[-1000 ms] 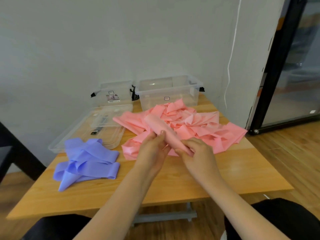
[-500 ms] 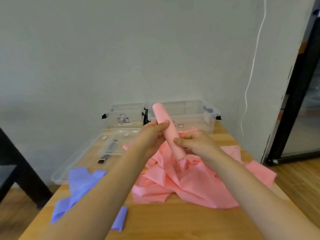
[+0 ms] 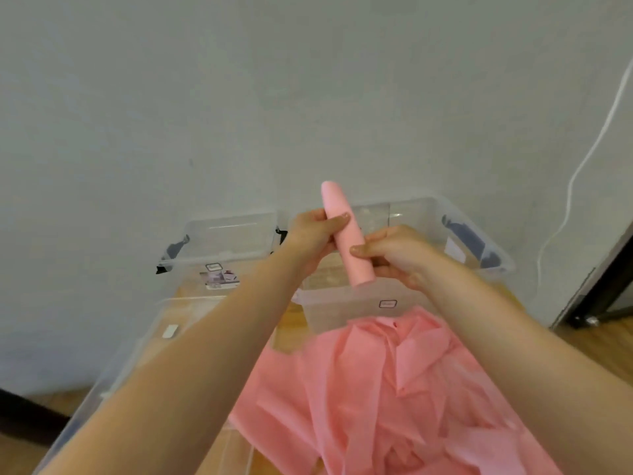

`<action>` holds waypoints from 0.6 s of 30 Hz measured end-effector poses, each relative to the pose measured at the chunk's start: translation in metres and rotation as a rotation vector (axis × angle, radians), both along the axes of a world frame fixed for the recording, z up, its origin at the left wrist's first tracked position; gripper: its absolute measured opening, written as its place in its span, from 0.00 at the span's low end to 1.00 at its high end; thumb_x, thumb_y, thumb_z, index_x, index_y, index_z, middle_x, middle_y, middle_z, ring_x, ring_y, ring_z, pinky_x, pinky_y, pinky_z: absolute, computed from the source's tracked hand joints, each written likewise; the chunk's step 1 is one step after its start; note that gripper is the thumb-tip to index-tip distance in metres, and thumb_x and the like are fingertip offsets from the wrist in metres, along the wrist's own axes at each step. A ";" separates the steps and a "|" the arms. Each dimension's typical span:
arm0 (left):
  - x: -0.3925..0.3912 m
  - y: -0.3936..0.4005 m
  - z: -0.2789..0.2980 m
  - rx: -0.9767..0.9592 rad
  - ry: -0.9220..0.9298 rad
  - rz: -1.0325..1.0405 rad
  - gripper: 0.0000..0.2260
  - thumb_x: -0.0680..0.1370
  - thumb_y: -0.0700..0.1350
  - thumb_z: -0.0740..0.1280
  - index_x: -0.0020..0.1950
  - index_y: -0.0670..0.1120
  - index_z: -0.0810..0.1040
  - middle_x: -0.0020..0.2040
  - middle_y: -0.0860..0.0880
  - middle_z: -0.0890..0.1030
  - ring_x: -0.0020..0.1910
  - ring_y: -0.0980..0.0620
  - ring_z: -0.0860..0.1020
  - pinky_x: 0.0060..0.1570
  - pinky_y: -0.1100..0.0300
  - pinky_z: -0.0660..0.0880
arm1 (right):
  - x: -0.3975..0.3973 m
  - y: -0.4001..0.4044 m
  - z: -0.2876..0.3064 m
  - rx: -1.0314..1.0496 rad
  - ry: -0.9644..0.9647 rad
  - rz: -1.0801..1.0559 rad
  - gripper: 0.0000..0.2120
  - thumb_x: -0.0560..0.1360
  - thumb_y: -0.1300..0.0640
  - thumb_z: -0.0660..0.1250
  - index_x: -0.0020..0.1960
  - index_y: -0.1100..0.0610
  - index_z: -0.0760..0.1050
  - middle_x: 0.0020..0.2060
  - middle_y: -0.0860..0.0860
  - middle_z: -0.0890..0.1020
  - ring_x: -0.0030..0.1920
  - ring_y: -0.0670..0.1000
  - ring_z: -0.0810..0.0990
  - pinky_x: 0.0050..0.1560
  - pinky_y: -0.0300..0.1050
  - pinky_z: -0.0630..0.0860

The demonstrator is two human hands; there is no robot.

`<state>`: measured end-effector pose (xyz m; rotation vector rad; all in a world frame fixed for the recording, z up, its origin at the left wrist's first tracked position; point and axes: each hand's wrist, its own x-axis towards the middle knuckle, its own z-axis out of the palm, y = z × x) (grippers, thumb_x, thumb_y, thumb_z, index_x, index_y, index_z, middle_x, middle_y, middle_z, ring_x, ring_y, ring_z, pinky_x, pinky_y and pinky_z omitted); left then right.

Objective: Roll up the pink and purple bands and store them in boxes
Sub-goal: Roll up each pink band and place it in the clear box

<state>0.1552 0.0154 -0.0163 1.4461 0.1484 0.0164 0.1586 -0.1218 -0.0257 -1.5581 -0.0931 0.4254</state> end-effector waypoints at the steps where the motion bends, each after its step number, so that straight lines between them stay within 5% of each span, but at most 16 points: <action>1: 0.006 0.002 0.000 0.054 0.001 0.033 0.09 0.77 0.37 0.64 0.56 0.35 0.74 0.47 0.41 0.79 0.48 0.44 0.79 0.43 0.61 0.79 | 0.009 0.004 -0.001 -0.011 0.031 -0.007 0.05 0.70 0.69 0.69 0.41 0.62 0.76 0.36 0.54 0.80 0.35 0.49 0.80 0.33 0.39 0.79; 4: 0.015 0.012 -0.004 0.440 -0.043 0.120 0.14 0.78 0.42 0.65 0.62 0.42 0.72 0.52 0.47 0.78 0.53 0.49 0.76 0.46 0.70 0.73 | 0.033 0.017 -0.002 -0.018 0.117 -0.032 0.08 0.69 0.70 0.69 0.47 0.65 0.77 0.37 0.55 0.80 0.33 0.48 0.81 0.31 0.38 0.79; 6: 0.016 0.026 -0.015 0.873 -0.053 0.145 0.23 0.78 0.49 0.63 0.71 0.43 0.64 0.67 0.46 0.71 0.66 0.49 0.69 0.60 0.63 0.65 | 0.048 0.025 -0.005 -0.034 0.151 -0.070 0.11 0.69 0.71 0.69 0.50 0.67 0.77 0.38 0.56 0.80 0.31 0.48 0.80 0.32 0.39 0.79; 9: 0.013 0.040 -0.036 1.347 -0.029 -0.002 0.30 0.80 0.55 0.56 0.75 0.40 0.51 0.76 0.43 0.54 0.75 0.47 0.51 0.71 0.56 0.48 | 0.065 0.043 -0.012 -0.055 0.205 -0.095 0.08 0.68 0.72 0.69 0.47 0.68 0.77 0.40 0.59 0.80 0.29 0.47 0.80 0.32 0.39 0.78; 14: 0.006 0.050 -0.059 1.466 0.142 -0.203 0.38 0.76 0.65 0.43 0.72 0.41 0.31 0.75 0.42 0.36 0.74 0.46 0.35 0.71 0.53 0.35 | 0.084 0.066 -0.041 -0.175 0.368 -0.073 0.14 0.68 0.72 0.70 0.53 0.69 0.76 0.49 0.60 0.80 0.37 0.53 0.82 0.39 0.46 0.80; 18: 0.006 0.052 -0.058 1.422 0.171 -0.219 0.40 0.67 0.69 0.32 0.68 0.44 0.25 0.72 0.44 0.30 0.71 0.47 0.30 0.69 0.53 0.33 | 0.100 0.077 -0.062 -0.318 0.500 0.036 0.20 0.70 0.68 0.70 0.61 0.69 0.72 0.58 0.64 0.77 0.56 0.62 0.78 0.53 0.55 0.76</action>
